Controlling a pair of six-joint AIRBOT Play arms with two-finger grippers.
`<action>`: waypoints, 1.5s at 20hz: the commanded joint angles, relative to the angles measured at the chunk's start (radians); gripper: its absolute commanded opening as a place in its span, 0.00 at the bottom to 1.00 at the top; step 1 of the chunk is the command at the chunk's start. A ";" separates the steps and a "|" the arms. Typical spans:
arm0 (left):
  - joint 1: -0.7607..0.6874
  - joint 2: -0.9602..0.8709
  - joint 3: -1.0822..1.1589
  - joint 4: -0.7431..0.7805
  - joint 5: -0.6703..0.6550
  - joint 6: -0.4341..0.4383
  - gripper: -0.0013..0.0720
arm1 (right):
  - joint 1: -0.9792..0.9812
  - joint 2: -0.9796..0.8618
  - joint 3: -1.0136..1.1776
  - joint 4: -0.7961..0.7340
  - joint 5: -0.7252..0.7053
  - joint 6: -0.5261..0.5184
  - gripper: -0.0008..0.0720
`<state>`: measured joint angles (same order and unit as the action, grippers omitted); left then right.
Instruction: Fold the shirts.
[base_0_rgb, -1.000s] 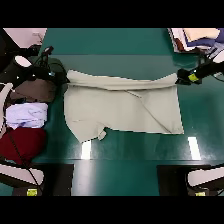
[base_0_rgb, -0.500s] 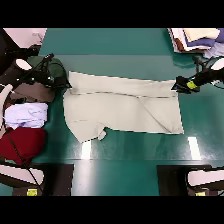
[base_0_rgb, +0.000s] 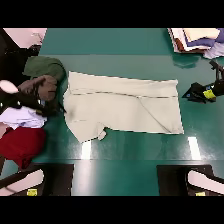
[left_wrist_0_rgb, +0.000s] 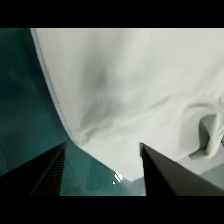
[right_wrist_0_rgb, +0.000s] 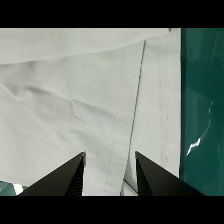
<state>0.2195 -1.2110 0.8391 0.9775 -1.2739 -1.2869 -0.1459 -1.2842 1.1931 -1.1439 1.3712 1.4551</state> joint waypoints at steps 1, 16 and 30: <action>0.005 0.156 -0.264 -0.051 0.042 -0.021 0.76 | -0.014 0.051 -0.043 0.002 0.006 -0.010 0.54; -0.185 0.180 -0.399 -0.229 0.269 0.052 0.05 | -0.044 0.052 -0.041 0.093 0.100 -0.037 0.54; -0.186 0.182 -0.254 -0.230 0.192 0.064 0.05 | -0.298 0.193 -0.600 0.065 -0.022 -0.122 0.79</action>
<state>0.0341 -1.0306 0.5781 0.7494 -1.0801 -1.2247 -0.4301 -1.0794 0.6636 -1.1339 1.4136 1.3575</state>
